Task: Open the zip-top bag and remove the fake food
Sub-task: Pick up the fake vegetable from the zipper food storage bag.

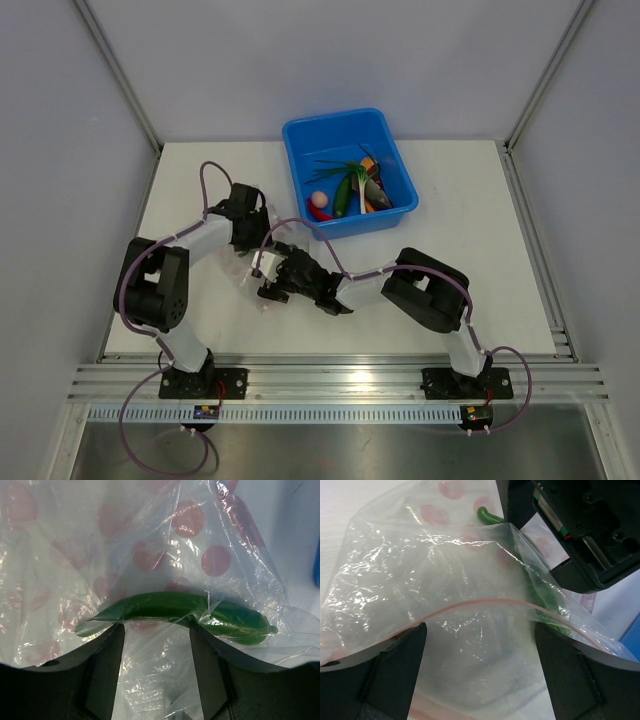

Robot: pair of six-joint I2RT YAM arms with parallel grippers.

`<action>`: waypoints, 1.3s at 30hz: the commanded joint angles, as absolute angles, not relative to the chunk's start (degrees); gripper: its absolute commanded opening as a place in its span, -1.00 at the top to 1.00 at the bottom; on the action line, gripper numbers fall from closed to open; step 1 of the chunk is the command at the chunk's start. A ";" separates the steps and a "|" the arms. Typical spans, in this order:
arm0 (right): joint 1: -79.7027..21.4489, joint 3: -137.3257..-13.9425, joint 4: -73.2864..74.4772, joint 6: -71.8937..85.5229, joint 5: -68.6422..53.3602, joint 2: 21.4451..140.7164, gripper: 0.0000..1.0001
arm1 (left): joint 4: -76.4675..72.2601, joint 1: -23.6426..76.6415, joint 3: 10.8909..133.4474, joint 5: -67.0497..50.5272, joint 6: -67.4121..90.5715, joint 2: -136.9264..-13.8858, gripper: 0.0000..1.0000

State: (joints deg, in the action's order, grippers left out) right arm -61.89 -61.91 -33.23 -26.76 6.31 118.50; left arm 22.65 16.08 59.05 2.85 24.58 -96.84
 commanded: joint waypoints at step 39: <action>-62.49 -59.85 -40.52 -26.63 5.54 115.05 -0.93 | 12.13 14.68 54.05 5.45 25.49 -86.48 -0.67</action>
State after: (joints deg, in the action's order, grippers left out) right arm -61.89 -60.05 -37.08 -26.76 6.33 118.43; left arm 17.61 15.00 52.66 2.35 24.29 -84.88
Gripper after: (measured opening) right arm 0.964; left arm 0.847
